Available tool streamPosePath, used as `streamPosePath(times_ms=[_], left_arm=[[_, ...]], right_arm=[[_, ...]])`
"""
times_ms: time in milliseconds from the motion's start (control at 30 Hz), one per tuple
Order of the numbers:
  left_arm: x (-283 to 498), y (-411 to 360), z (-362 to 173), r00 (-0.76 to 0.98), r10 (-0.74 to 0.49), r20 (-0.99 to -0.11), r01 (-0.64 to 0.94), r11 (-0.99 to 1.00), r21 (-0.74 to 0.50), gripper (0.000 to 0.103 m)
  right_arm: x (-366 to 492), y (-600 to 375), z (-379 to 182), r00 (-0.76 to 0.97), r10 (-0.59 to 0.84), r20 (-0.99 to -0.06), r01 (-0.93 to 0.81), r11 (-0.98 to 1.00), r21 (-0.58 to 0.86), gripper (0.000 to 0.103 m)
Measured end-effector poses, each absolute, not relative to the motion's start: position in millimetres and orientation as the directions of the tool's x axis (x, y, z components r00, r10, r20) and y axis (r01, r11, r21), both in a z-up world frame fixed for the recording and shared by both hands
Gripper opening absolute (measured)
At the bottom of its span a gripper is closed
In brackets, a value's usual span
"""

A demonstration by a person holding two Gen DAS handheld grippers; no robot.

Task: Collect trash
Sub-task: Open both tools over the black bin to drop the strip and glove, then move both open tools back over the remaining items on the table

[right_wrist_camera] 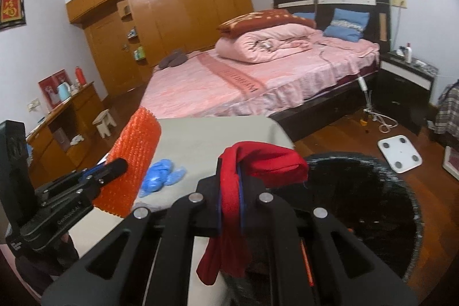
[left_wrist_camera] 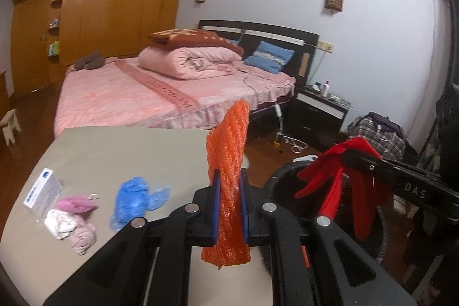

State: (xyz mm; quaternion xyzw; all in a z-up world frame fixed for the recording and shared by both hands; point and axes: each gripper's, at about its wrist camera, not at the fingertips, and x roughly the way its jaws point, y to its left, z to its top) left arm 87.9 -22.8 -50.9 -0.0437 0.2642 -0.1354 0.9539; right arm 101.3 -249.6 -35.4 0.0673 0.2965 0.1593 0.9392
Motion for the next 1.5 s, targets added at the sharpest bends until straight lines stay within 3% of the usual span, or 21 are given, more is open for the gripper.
streamPosePath(times_ms=[700,767,833,933,1067,1200,1400,1500], left_arm=[[104,-136,-57,0.718,-0.482,-0.502,0.469,0.868,-0.161,0.012],[108,-142,-59,0.697,-0.507,-0.507,0.489,0.853,-0.182,0.013],[110,-145,-61,0.678,-0.528,-0.511,0.503,0.840,-0.201,0.030],[111,-142,-65,0.666,-0.540,-0.515,0.505,0.834,-0.222,0.048],[113,-135,-70,0.674,-0.520,-0.526,0.483,0.848,-0.219,0.052],[111,-118,-69,0.716,-0.471,-0.516,0.436,0.878,-0.197,0.064],[102,-76,-65,0.787,-0.365,-0.497,0.341,0.929,-0.142,0.084],[95,-50,-65,0.817,-0.302,-0.492,0.284,0.952,-0.113,0.089]], right_arm=[[84,-344,-70,0.781,0.160,-0.603,-0.067,0.983,0.173,0.011],[83,-350,-75,0.772,0.144,-0.619,-0.055,0.985,0.162,0.017],[82,-353,-80,0.766,0.121,-0.631,-0.036,0.989,0.146,0.046],[79,-356,-87,0.752,0.104,-0.651,-0.021,0.991,0.134,0.058],[76,-360,-96,0.741,0.085,-0.666,0.007,0.991,0.134,0.064],[72,-358,-92,0.765,0.059,-0.641,0.035,0.990,0.134,0.089],[68,-335,-80,0.816,0.076,-0.573,0.005,0.990,0.138,0.096],[72,-314,-75,0.827,0.104,-0.552,-0.029,0.989,0.142,0.096]])
